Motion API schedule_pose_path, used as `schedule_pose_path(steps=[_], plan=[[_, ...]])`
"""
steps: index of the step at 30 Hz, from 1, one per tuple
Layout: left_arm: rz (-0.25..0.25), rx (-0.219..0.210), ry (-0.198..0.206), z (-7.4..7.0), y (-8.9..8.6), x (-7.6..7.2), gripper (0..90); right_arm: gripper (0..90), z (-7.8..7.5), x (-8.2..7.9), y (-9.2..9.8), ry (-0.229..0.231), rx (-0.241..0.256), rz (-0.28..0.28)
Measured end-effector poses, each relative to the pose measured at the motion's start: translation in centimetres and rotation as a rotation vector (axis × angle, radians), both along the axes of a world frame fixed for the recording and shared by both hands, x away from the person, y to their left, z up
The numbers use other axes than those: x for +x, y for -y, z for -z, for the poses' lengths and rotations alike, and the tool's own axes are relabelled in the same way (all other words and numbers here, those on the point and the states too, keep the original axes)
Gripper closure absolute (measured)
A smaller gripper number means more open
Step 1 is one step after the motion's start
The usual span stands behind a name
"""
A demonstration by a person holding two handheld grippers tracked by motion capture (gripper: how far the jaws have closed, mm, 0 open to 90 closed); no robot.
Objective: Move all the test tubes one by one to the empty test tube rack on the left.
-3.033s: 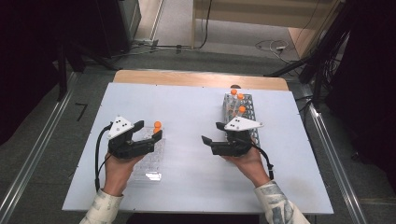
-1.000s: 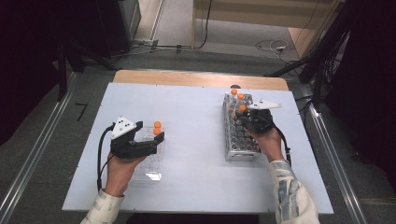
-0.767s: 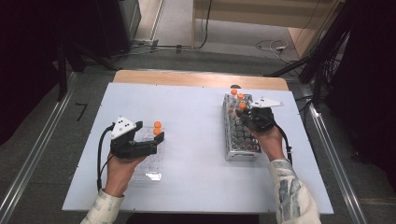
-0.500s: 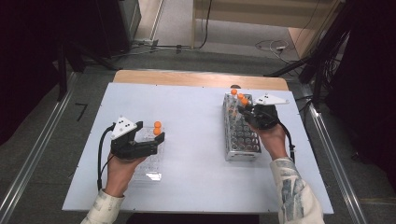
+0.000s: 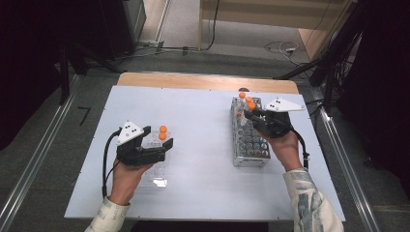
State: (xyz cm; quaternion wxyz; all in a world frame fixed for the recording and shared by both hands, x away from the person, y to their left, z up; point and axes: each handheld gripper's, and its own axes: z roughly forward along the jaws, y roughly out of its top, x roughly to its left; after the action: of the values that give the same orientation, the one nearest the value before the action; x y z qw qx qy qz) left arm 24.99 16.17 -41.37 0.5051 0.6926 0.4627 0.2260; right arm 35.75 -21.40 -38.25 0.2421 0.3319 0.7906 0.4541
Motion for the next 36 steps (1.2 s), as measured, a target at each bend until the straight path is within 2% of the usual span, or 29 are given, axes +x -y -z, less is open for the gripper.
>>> schedule_pose_path(steps=[5,9,17,25,30,33,36], plan=[[0.021,-0.002,0.014,-0.4,0.6,-0.4,12.4,71.9,-0.1,-1.3,-1.6,-0.006,0.018,-0.075],[0.035,-0.002,0.017,-0.7,1.0,-0.6,12.4,71.9,0.2,-2.2,-3.3,-0.026,0.008,-0.134],[0.079,-0.004,0.021,-1.0,1.9,-1.0,12.7,71.9,2.3,-4.2,-7.4,-0.072,-0.036,-0.253],[0.124,0.024,0.018,-0.5,3.3,-1.2,12.8,71.9,3.9,-5.4,-10.7,-0.118,-0.068,-0.337],[0.174,0.026,0.027,-0.4,4.0,-1.4,18.6,71.9,4.6,-6.0,-12.0,-0.132,-0.081,-0.377],[0.186,0.044,0.036,-0.2,4.5,-1.5,22.2,71.9,4.8,-6.4,-12.6,-0.137,-0.083,-0.401],[0.193,0.044,0.032,0.1,4.7,-1.3,27.2,71.9,4.9,-6.7,-13.1,-0.137,-0.082,-0.420]])
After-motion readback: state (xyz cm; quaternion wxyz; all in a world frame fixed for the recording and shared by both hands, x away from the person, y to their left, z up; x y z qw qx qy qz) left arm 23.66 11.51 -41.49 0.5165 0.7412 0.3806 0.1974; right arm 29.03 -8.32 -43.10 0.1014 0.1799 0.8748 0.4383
